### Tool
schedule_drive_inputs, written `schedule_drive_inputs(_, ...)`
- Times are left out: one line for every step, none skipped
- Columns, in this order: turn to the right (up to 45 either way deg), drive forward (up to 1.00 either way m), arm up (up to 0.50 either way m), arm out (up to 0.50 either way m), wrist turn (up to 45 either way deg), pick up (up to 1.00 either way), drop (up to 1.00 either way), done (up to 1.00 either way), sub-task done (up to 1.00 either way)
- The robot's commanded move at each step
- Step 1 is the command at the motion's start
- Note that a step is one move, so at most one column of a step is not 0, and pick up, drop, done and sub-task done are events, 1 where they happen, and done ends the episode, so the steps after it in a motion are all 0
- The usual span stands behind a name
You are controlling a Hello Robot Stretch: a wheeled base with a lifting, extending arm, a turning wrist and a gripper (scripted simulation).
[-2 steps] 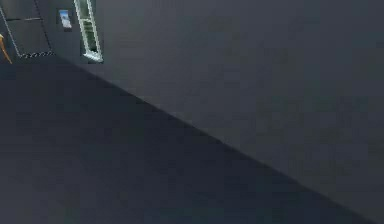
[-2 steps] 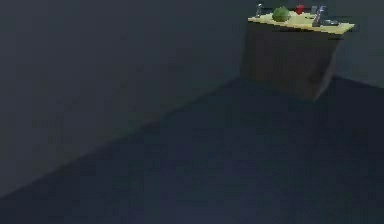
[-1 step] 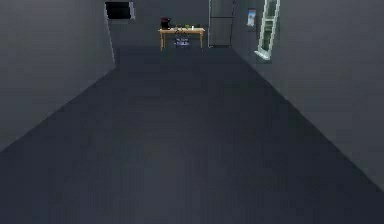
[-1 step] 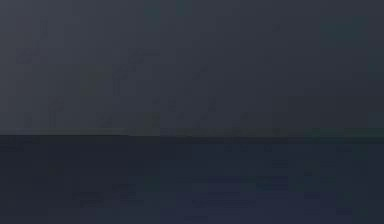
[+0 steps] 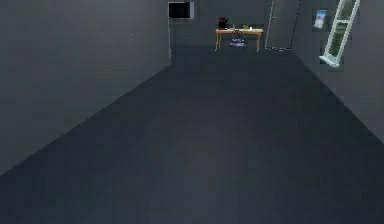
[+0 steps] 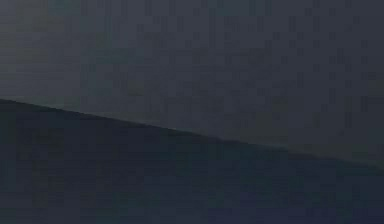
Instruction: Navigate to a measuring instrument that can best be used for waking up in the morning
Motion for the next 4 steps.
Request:
schedule_drive_inputs(0.0,1.0,0.0,0.0,0.0,0.0,0.0,0.0,0.0)
schedule_drive_inputs(0.0,1.0,0.0,0.0,0.0,0.0,0.0,0.0,0.0)
schedule_drive_inputs(0.0,1.0,0.0,0.0,0.0,0.0,0.0,0.0,0.0)
schedule_drive_inputs(-3.0,0.0,0.0,0.0,0.0,0.0,0.0,0.0,0.0)
